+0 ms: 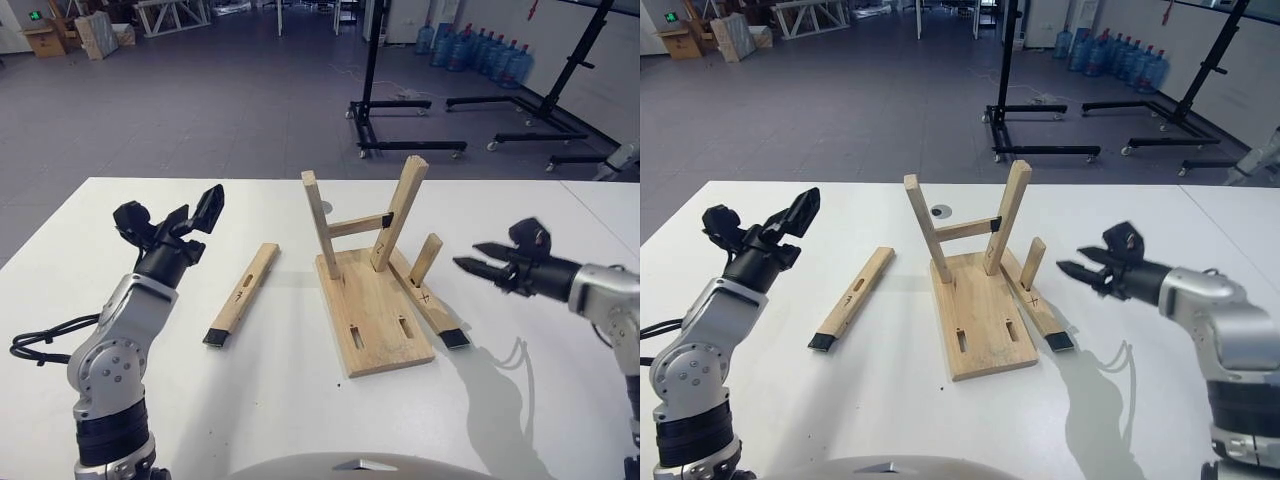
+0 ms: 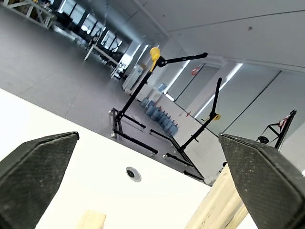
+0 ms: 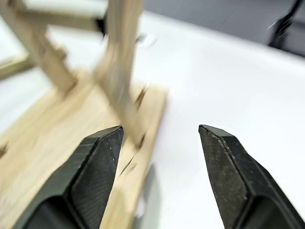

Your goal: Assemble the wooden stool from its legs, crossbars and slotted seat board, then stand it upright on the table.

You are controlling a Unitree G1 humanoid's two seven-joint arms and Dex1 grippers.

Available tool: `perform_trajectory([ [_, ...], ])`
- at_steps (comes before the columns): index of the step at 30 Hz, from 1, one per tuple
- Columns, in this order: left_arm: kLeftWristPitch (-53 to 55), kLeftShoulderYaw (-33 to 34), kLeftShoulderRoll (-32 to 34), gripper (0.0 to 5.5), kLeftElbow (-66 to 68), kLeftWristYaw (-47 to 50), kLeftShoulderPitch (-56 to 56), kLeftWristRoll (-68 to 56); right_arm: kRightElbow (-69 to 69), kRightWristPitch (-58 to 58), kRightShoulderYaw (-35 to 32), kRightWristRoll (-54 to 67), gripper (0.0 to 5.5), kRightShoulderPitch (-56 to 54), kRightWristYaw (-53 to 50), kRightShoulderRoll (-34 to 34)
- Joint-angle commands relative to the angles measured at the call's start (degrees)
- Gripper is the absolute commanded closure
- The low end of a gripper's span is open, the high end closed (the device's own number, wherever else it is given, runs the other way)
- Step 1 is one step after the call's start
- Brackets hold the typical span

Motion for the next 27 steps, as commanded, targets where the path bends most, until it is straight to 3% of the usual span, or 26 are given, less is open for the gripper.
perform_trajectory([
  [1, 0.76, -1.13, -0.52, 0.10, 0.33, 1.81, 1.94, 2.84, -0.29, -0.19, 2.70, -1.11, 2.06, 1.11, -1.27, 1.95],
  [13, 0.57, -1.66, -1.65, 0.10, -0.08, 2.70, 2.67, 4.42, 1.95, -1.98, 8.52, -5.49, 0.13, 4.94, -3.25, 4.71],
  [23, -0.32, -1.95, -3.09, 0.10, 0.77, 1.64, 2.26, 5.32, 6.16, -6.67, 12.39, -11.34, 0.13, 5.47, -6.91, 7.71],
  [27, -0.78, -2.27, -3.90, 0.10, 0.79, 1.61, 2.42, 6.12, 8.93, -8.96, 13.76, -13.68, 0.78, 4.93, -8.68, 9.49],
])
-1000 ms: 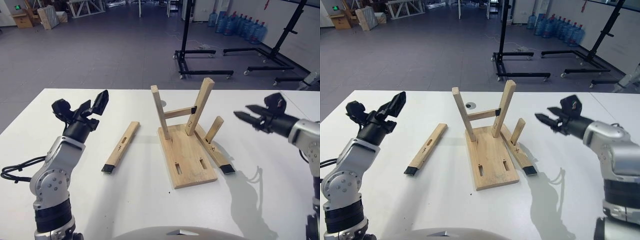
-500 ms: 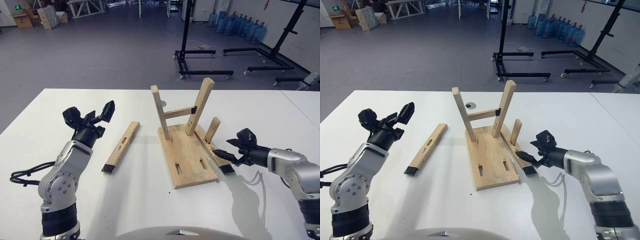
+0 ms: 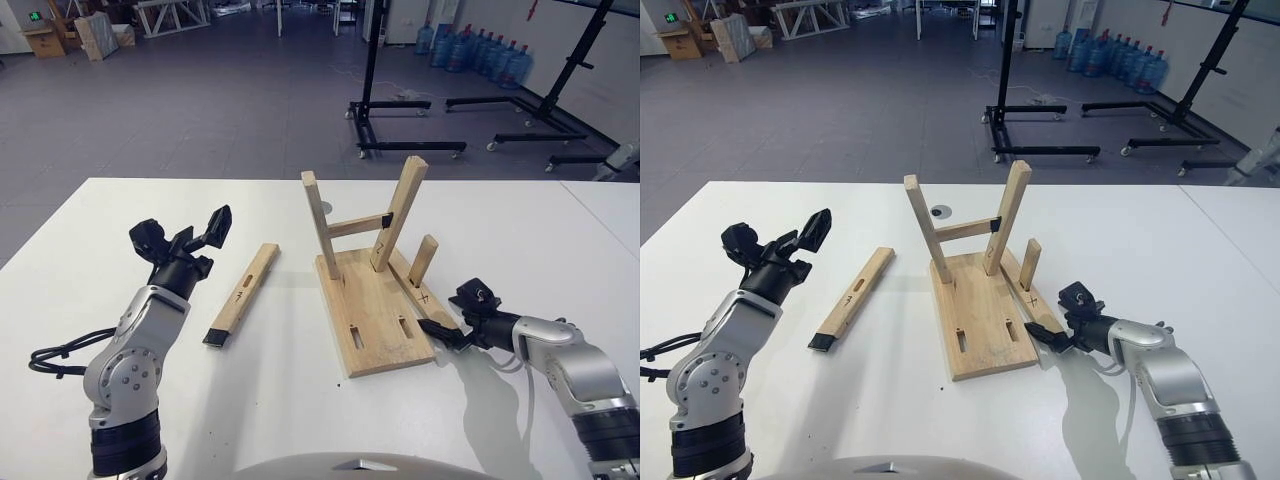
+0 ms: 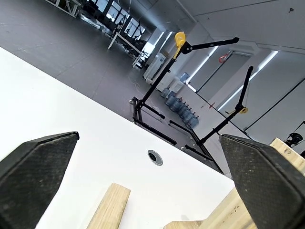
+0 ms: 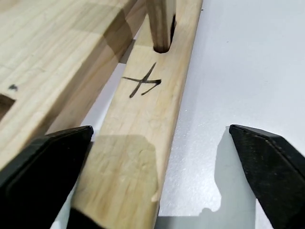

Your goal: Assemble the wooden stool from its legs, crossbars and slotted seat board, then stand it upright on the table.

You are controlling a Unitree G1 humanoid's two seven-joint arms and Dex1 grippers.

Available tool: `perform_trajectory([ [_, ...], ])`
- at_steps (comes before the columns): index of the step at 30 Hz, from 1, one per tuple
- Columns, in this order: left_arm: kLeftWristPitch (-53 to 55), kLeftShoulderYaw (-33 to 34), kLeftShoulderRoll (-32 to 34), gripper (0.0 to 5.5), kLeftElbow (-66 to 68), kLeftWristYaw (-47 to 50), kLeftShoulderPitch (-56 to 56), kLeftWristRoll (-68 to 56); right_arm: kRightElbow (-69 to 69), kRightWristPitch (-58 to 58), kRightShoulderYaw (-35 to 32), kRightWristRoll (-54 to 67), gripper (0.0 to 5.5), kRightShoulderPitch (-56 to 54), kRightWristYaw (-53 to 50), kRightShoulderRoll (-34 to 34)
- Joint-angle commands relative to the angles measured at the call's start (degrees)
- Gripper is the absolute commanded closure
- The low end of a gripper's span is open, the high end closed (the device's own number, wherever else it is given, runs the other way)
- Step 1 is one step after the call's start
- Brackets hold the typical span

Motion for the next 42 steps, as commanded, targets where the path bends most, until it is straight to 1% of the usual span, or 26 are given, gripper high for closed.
perform_trajectory([
  [1, -0.39, -0.53, -0.78, 0.10, 0.58, -0.20, -0.59, 1.00, 2.40, -0.64, 2.11, -2.58, 0.88, 0.10, -1.46, 1.46],
  [4, -0.43, 0.03, -0.59, 0.10, 0.99, -0.37, -1.06, 1.10, 2.00, -0.80, 2.63, -2.32, 1.50, -0.13, 0.03, 0.88],
  [7, -0.61, 0.47, -0.32, 0.10, 1.63, -0.75, -1.41, 1.33, 2.42, -1.65, 3.14, -3.10, 2.01, -0.30, 1.38, -0.49],
  [10, -0.90, 0.90, -0.16, 0.10, 2.25, -1.14, -1.82, 1.63, 3.42, -2.67, 3.35, -4.22, 2.67, -0.78, 2.47, -2.09],
  [13, -0.93, 1.47, 0.32, 0.10, 3.14, -1.67, -2.88, 1.82, 5.25, -3.07, 5.38, -7.08, 3.27, -0.92, 2.92, -4.06],
  [17, -0.15, 0.62, 2.03, 0.10, 4.30, -3.15, -4.11, 4.03, 10.23, -1.40, 5.75, -8.87, 3.38, -3.43, 1.65, -4.62],
  [21, 0.47, 0.74, 3.54, 0.10, 5.57, -4.16, -6.18, 5.17, 16.67, -1.94, 3.12, -8.91, 3.39, -7.59, -0.76, -3.63],
  [23, 1.57, 2.68, 6.82, 0.10, 5.21, -7.18, -6.40, 3.67, 22.11, -4.31, -2.77, -6.15, 3.39, -12.28, -1.76, -3.91],
  [26, 5.79, 9.15, 12.31, 0.10, 3.83, -13.03, -7.06, -7.95, 28.48, -9.13, -14.95, 1.46, 3.41, -20.50, 0.23, -6.69],
  [27, 7.61, 10.53, 14.56, 0.10, 2.40, -16.14, -6.47, -12.89, 28.73, -9.19, -19.25, 5.31, 3.43, -23.46, 1.87, -7.37],
  [29, 10.16, 11.86, 17.62, 0.10, 0.28, -19.84, -5.64, -20.31, 27.29, -7.34, -24.36, 11.48, 3.44, -27.43, 4.57, -7.69],
  [31, 11.28, 12.47, 18.86, 0.10, -1.12, -20.95, -6.69, -30.40, 19.67, -1.37, -26.92, 20.48, 3.45, -30.14, 7.70, -6.30],
  [33, 10.60, 11.29, 18.49, 0.10, -0.98, -20.13, -9.80, -39.11, 9.96, 4.80, -27.12, 29.85, 3.45, -31.48, 9.42, -4.12],
  [35, 9.30, 8.18, 17.12, 0.10, 0.06, -17.80, -14.07, -44.77, 0.47, 10.72, -25.75, 38.41, 3.45, -31.26, 8.98, -2.15],
  [38, 8.35, 1.25, 13.90, 0.10, 3.21, -13.89, -20.57, -44.28, -12.38, 16.95, -20.19, 47.96, 3.45, -29.15, 6.02, 2.56],
  [40, 7.89, -1.21, 11.96, 0.10, 7.22, -11.61, -22.86, -44.32, -15.12, 18.11, -17.88, 50.29, 3.45, -28.22, 3.71, 5.02],
  [42, 7.99, -2.61, 10.74, 0.10, 10.69, -11.29, -23.96, -43.65, -15.43, 18.70, -16.63, 52.68, 3.45, -28.18, 1.44, 7.26],
])
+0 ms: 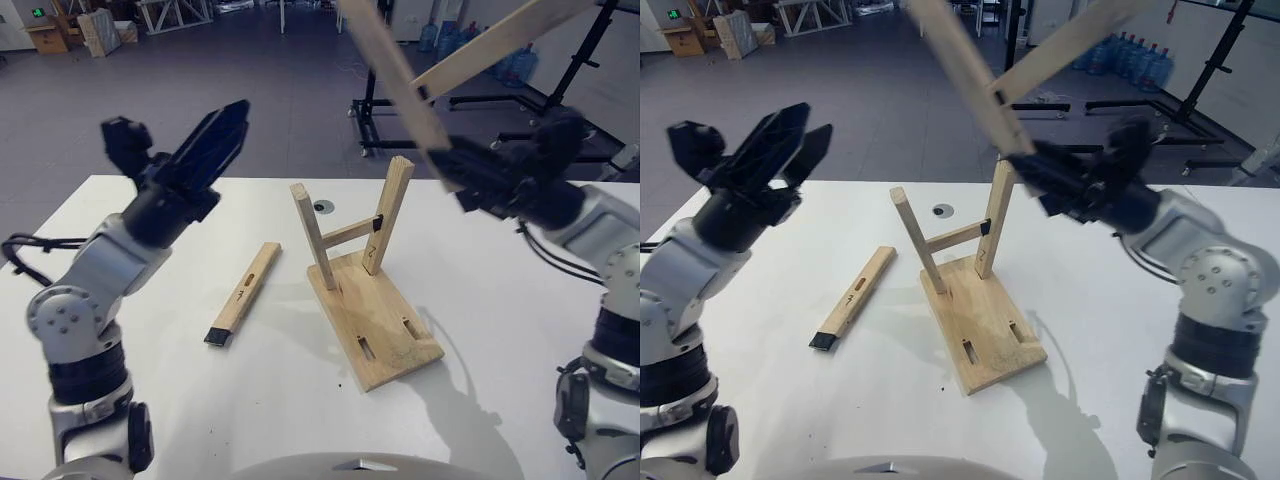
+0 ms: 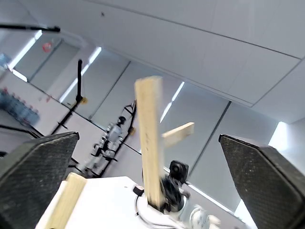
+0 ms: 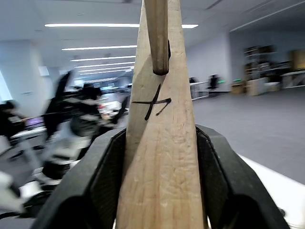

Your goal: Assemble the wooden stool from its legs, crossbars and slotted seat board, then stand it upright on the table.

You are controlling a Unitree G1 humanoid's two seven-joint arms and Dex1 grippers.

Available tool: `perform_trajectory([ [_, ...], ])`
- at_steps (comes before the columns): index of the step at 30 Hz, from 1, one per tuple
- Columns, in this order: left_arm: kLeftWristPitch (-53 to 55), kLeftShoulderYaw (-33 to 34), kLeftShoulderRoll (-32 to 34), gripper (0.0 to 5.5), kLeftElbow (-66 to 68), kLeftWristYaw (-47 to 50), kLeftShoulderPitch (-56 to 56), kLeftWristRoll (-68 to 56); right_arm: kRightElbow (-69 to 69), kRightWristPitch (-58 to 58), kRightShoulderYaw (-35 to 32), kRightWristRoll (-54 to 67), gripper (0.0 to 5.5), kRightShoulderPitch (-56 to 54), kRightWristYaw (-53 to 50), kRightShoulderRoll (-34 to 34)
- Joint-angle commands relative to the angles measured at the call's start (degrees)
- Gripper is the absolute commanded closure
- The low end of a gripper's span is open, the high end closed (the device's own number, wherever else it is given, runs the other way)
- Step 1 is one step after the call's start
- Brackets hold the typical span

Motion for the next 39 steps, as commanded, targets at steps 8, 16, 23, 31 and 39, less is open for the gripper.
perform_trajectory([
  [8, -0.18, -4.75, -4.92, 0.10, 5.37, -1.87, -4.60, 1.02, -2.87, 2.33, 7.66, 6.41, 3.45, 1.85, -8.62, 8.14],
  [16, 0.21, -5.07, -5.12, 0.10, 7.90, -4.01, -8.00, 2.12, -3.23, 2.85, 10.44, 8.34, 3.45, 2.49, -9.96, 9.87],
  [23, 1.05, -3.81, -5.03, 0.36, 10.65, -3.85, -9.19, -0.15, -2.66, 2.56, 11.23, 9.14, 3.45, 2.38, -10.89, 10.39],
  [31, 3.65, -4.44, -4.19, 1.65, 10.89, -4.17, -7.52, -0.53, -2.12, 2.35, 11.66, 9.61, 3.45, 1.86, -11.78, 10.50],
  [39, 4.08, -3.84, -4.41, 2.73, 11.41, -3.80, -6.48, -1.03, -3.14, 2.17, 11.39, 10.31, 3.45, 2.73, -12.20, 10.10],
])
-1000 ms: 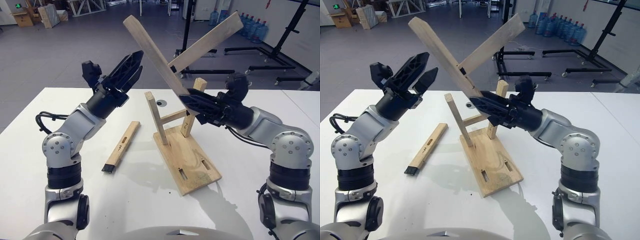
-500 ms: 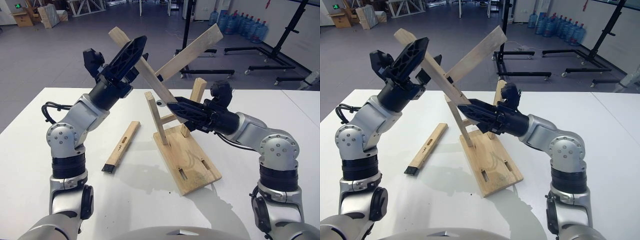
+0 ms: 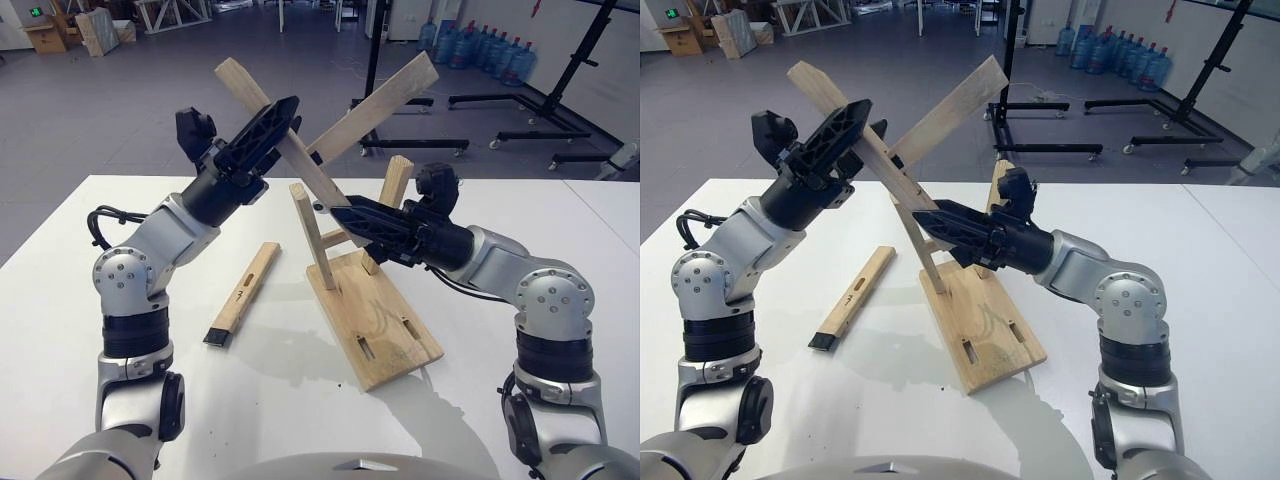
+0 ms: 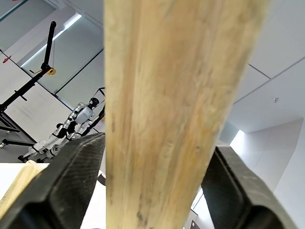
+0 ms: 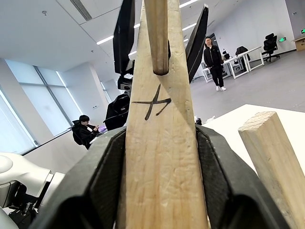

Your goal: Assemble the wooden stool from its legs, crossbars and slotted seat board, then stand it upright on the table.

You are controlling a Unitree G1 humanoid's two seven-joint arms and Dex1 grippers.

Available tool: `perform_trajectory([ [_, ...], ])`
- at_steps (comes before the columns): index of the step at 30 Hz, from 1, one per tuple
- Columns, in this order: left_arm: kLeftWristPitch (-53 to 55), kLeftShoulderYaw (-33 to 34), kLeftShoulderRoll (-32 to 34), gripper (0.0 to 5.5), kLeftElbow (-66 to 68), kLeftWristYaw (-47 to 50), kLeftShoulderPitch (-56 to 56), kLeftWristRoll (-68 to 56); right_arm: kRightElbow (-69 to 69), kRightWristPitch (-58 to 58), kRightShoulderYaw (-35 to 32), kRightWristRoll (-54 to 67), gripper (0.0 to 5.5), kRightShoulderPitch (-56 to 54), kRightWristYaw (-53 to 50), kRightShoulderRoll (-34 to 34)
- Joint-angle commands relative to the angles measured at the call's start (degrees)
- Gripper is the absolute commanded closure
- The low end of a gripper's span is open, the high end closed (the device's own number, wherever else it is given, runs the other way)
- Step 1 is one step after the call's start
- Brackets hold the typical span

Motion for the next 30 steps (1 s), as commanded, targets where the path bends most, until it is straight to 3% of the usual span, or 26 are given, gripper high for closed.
perform_trajectory([
  [1, 0.40, 0.94, 0.30, 2.85, 1.01, 0.66, 0.32, -1.09, -1.14, -0.07, -0.50, 1.38, 3.45, 0.46, -0.39, -0.26],
  [3, 0.25, 1.40, 0.25, 3.22, 1.41, 0.93, 0.46, -1.68, -1.07, 0.02, -0.41, 1.65, 3.45, 0.49, -0.46, -0.27],
  [13, 0.14, 0.91, 0.13, 3.25, 0.48, 1.43, 1.35, 0.74, -1.83, -1.30, 2.74, -0.66, 3.45, 0.10, 2.12, 0.63],
  [14, 0.16, 0.95, 0.15, 3.25, 0.43, 1.36, 1.51, 1.08, -1.91, -1.27, 3.11, -1.04, 3.08, 0.15, 2.33, 0.45],
  [20, 0.57, 1.44, 1.47, 3.36, 0.44, 0.08, 2.61, 3.55, -1.56, -1.41, 3.04, -3.27, 2.06, 0.76, 4.51, -2.19],
  [26, 0.74, 1.67, 2.25, 3.36, 0.28, -1.00, 3.09, 5.73, 0.65, -2.76, -0.98, -6.22, 0.96, 0.92, 6.33, -6.57],
  [30, 0.58, 2.67, 3.90, 3.36, -1.35, -2.18, 2.75, 7.00, 2.66, -4.53, -6.29, -10.17, 0.21, 2.12, 9.77, -13.43],
])
